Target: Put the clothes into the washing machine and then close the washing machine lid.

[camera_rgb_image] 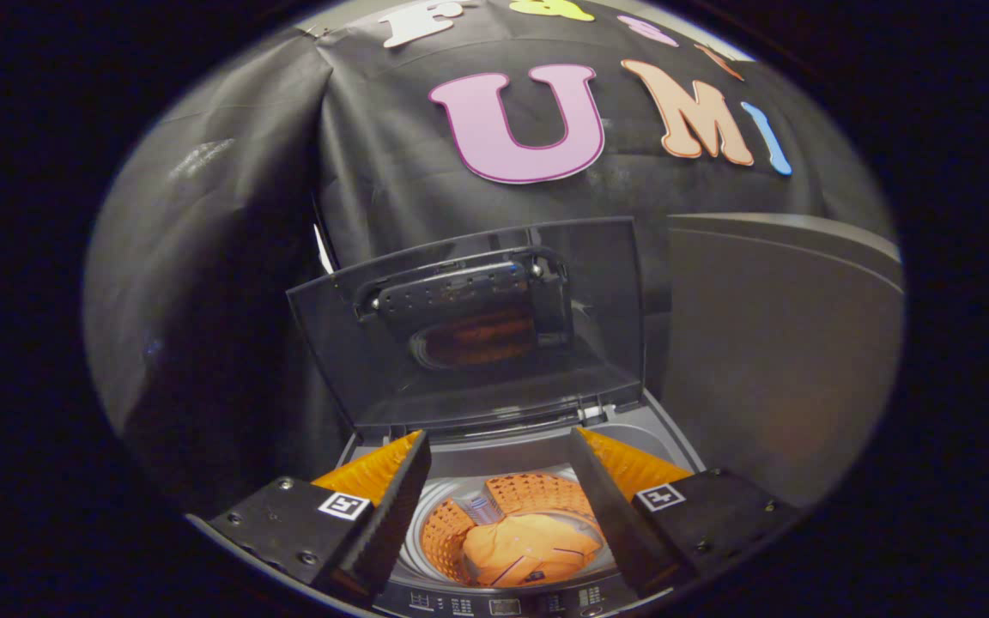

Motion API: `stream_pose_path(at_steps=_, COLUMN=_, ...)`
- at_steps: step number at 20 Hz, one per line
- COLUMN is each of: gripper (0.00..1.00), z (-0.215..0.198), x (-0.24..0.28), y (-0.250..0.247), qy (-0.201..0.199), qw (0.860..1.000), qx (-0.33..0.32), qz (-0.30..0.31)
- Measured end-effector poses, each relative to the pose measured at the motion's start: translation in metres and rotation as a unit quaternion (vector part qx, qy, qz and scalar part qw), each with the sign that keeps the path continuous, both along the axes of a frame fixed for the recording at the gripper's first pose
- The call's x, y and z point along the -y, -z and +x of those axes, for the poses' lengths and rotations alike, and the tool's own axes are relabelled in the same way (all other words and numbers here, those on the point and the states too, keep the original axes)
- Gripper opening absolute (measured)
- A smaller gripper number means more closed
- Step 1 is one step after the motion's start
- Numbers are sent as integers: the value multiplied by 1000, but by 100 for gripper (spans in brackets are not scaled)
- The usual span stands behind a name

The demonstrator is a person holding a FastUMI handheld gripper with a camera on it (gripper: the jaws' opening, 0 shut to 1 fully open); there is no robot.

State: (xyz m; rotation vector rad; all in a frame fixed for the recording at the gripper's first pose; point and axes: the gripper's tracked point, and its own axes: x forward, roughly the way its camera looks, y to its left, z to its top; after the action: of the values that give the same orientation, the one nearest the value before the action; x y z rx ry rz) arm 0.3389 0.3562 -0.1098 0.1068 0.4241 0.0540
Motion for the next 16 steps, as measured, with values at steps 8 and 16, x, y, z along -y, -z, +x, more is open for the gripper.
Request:
stream_pose_path(at_steps=8, gripper=97, z=26, x=-6, y=-59, qy=-14, qw=999, qx=42, qz=-19)
stream_pose_path(at_steps=16, gripper=97, z=74, x=-10, y=-143, qy=-12, qw=995, qx=100, qz=-26)
